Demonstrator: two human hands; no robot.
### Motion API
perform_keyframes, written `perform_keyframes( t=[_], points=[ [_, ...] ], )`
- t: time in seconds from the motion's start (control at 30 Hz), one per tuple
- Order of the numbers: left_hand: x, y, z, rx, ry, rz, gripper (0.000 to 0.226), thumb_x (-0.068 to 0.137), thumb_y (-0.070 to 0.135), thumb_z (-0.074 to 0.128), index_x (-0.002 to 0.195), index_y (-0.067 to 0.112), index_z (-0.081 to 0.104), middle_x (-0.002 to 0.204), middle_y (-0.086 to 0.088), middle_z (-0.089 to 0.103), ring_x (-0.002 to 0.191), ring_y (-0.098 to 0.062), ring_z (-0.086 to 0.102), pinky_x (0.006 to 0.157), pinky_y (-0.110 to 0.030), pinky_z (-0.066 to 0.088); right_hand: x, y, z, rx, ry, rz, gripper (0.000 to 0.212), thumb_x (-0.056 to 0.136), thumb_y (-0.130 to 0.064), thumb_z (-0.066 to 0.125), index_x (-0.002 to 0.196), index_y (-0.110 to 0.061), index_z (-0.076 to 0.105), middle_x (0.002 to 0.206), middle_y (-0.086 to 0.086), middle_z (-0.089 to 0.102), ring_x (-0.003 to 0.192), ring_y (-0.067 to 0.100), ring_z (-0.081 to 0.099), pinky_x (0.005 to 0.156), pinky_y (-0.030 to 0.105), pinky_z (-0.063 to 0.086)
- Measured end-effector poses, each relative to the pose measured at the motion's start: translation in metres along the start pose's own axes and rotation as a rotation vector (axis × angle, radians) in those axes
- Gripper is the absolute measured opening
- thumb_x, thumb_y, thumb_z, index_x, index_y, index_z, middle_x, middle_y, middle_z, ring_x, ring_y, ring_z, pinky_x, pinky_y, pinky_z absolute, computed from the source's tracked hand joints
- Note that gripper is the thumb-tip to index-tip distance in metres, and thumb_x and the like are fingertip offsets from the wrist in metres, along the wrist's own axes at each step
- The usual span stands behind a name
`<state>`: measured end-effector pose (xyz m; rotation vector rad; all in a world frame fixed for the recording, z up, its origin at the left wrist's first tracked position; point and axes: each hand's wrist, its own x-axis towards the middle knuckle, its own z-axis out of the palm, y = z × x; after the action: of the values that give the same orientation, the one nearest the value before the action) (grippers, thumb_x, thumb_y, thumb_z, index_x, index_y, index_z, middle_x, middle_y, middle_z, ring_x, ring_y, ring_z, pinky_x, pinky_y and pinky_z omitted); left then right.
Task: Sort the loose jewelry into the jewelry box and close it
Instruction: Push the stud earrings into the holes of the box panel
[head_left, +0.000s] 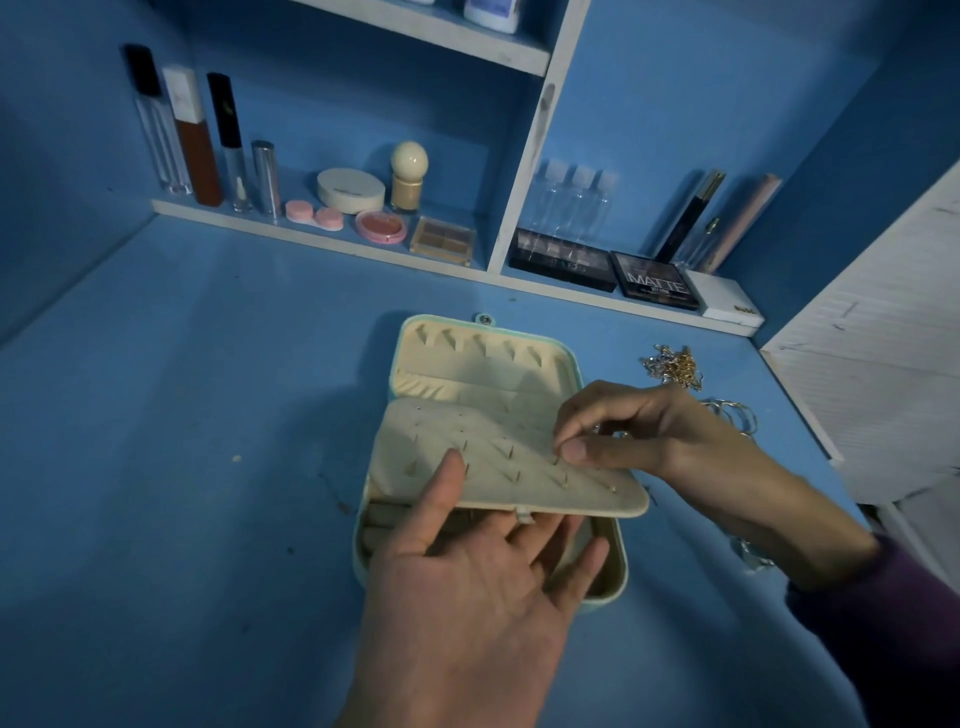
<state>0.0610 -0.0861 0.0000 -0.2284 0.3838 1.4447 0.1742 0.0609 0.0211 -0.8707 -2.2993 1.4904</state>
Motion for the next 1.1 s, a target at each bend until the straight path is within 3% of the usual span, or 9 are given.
perform_keyframes(
  t=[0.2,0.63,1.1],
  points=[
    [0.001,0.0,-0.002,-0.002,0.003,-0.005,0.06,0.072,0.049,0.051,0.101,0.002,0.073,0.111,-0.017,0.069,0.119,-0.027,0.054,0.098,-0.044,0.038,0.0,0.002,-0.001,-0.018,-0.023,-0.042,0.007,0.072,-0.022,0.072,0.077,-0.024,0.076,0.091,-0.001,0.067,0.086,0.012,0.06,0.083,0.036,0.042],
    [0.002,-0.001,-0.002,-0.001,0.026,-0.001,0.061,0.069,0.05,0.054,0.101,0.001,0.073,0.111,-0.019,0.069,0.119,-0.028,0.053,0.098,-0.044,0.038,-0.001,0.007,0.0,-0.027,-0.005,-0.108,0.007,0.077,-0.021,0.069,0.081,-0.02,0.074,0.089,0.003,0.069,0.086,0.017,0.062,0.083,0.046,0.044],
    [0.002,-0.001,-0.005,0.012,0.009,0.004,0.061,0.072,0.051,0.051,0.099,0.001,0.073,0.111,-0.017,0.069,0.119,-0.027,0.053,0.101,-0.043,0.036,0.005,-0.004,-0.012,-0.263,-0.148,-0.14,0.009,0.08,-0.019,0.071,0.088,-0.02,0.075,0.09,-0.009,0.068,0.087,0.013,0.063,0.077,0.034,0.049]
  ],
)
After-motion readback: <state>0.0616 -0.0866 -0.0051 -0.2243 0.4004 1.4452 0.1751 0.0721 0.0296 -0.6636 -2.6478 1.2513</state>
